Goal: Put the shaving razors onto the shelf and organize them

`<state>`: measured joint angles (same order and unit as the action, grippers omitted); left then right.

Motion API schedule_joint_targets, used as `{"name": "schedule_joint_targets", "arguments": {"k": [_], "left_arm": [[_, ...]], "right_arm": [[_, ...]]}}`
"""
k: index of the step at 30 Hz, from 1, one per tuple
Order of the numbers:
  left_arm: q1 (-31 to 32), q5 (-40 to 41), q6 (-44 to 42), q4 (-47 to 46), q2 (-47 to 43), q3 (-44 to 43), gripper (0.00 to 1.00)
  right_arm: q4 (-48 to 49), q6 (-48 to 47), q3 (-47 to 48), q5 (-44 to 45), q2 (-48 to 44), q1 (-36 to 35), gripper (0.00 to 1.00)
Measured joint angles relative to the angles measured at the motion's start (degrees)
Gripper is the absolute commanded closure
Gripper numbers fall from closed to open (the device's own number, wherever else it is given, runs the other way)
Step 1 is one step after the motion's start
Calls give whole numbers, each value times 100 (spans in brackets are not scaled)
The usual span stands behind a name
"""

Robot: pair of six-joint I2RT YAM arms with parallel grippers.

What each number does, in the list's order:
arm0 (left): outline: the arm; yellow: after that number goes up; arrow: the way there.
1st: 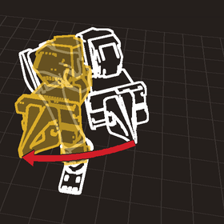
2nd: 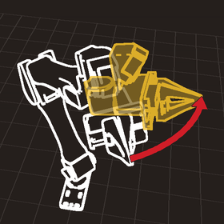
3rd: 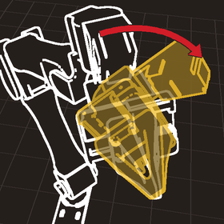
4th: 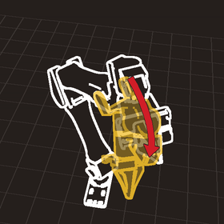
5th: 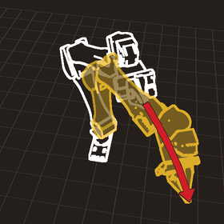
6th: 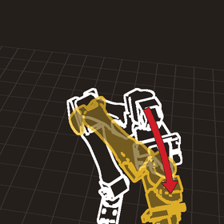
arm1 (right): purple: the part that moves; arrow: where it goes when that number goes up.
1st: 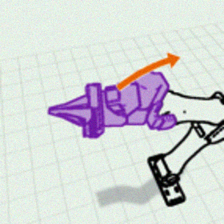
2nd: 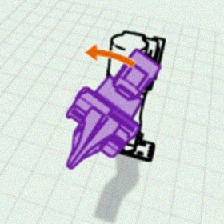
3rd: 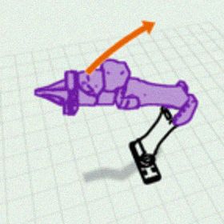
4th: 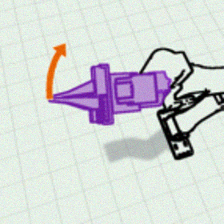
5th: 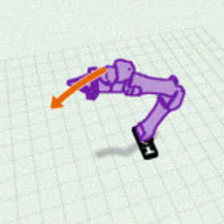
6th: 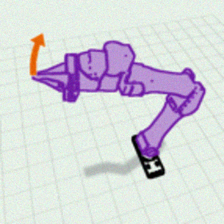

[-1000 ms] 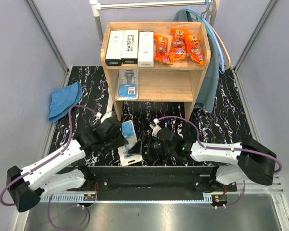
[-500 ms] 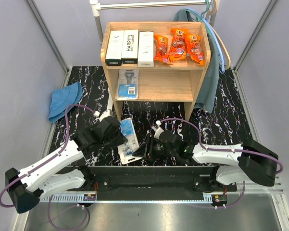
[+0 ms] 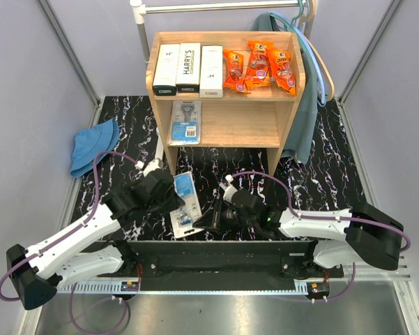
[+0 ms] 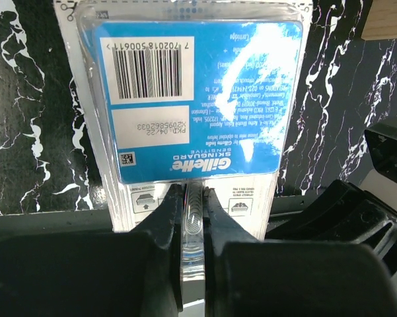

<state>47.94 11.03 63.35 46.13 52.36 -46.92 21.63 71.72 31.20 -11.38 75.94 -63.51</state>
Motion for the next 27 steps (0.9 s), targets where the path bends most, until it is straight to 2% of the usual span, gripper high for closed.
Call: {"name": "schedule_joint_targets", "arguments": {"k": [6, 12, 13, 15, 16, 22, 25, 26, 27], "left_arm": [[0, 28, -13, 15, -24, 0, 99], [0, 44, -39, 15, -74, 0, 87], [0, 44, -48, 17, -81, 2, 80], [2, 66, -63, 15, -96, 2, 73], [2, 79, -76, 13, -101, 2, 63], [17, 81, -151, -131, -306, 2, 32], [17, 83, -201, -181, -426, 2, 6], [17, 96, -210, -190, -468, 2, 1], [17, 101, -251, -184, -490, 2, 1]], "right_arm": [[229, -63, 0, -74, 0, -63, 96], [258, -92, 0, -74, -2, -63, 98], [260, -94, 0, -74, -2, -63, 98], [275, -94, 0, -76, -4, -63, 99], [295, -94, 0, -76, -9, -63, 99], [96, -74, -55, 22, -28, -50, 100], [-13, -74, -74, 35, -31, -50, 100], [-39, -74, -81, 37, -35, -50, 100], [-50, -74, -85, 37, -35, -50, 100]]}}
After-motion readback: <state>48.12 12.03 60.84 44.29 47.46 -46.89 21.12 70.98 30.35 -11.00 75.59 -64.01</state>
